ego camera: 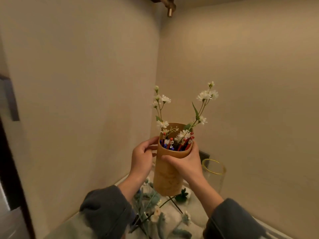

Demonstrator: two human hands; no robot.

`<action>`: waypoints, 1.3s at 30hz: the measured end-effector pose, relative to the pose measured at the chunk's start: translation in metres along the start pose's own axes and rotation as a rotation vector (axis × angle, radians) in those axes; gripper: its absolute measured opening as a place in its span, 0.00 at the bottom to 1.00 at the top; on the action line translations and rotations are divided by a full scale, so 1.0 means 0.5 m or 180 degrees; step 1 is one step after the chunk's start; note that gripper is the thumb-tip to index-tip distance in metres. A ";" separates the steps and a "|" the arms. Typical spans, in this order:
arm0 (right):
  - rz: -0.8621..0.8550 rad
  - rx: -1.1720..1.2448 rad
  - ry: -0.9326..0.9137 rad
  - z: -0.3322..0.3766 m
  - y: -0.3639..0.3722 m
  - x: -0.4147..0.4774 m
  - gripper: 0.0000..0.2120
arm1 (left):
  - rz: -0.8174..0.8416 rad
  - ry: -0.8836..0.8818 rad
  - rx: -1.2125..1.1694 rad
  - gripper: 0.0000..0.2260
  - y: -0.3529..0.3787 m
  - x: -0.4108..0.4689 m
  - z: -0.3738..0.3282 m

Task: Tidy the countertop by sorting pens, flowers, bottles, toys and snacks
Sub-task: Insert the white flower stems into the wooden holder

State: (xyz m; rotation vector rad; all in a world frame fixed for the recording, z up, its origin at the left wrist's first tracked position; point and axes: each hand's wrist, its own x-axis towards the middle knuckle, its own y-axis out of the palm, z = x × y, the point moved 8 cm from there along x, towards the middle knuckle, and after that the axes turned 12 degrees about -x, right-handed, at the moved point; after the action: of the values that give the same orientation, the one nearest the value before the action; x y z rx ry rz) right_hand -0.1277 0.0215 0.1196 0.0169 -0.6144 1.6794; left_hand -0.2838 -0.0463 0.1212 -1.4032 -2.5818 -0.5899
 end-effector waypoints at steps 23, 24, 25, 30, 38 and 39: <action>-0.0224 -0.0082 0.0156 -0.129 0.220 0.295 0.50 | 0.1417 -0.1975 0.1527 0.15 -0.049 0.222 0.581; -0.0214 -0.0077 0.0146 -0.135 0.226 0.300 0.50 | 0.1554 -0.1973 0.1779 0.16 -0.044 0.220 0.594; -0.0206 -0.0066 0.0140 -0.139 0.231 0.306 0.50 | 0.1676 -0.2002 0.1996 0.17 -0.040 0.217 0.608; -0.0114 0.0049 0.0108 -0.145 0.257 0.316 0.51 | 0.2317 -0.1961 0.2513 0.28 0.002 0.175 0.621; 0.0124 0.0059 0.0274 -0.189 0.293 0.299 0.49 | 0.3034 -0.2074 0.2806 0.34 0.046 0.116 0.637; 0.0157 0.0037 0.0301 -0.199 0.298 0.295 0.49 | 0.3082 -0.2035 0.2828 0.35 0.047 0.116 0.639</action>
State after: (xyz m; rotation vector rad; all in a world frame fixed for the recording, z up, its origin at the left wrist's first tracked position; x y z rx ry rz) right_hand -0.2644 0.1853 0.0283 -0.0694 -0.5378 1.7210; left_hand -0.2775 0.1394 -0.1461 -2.2614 -1.5984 1.1093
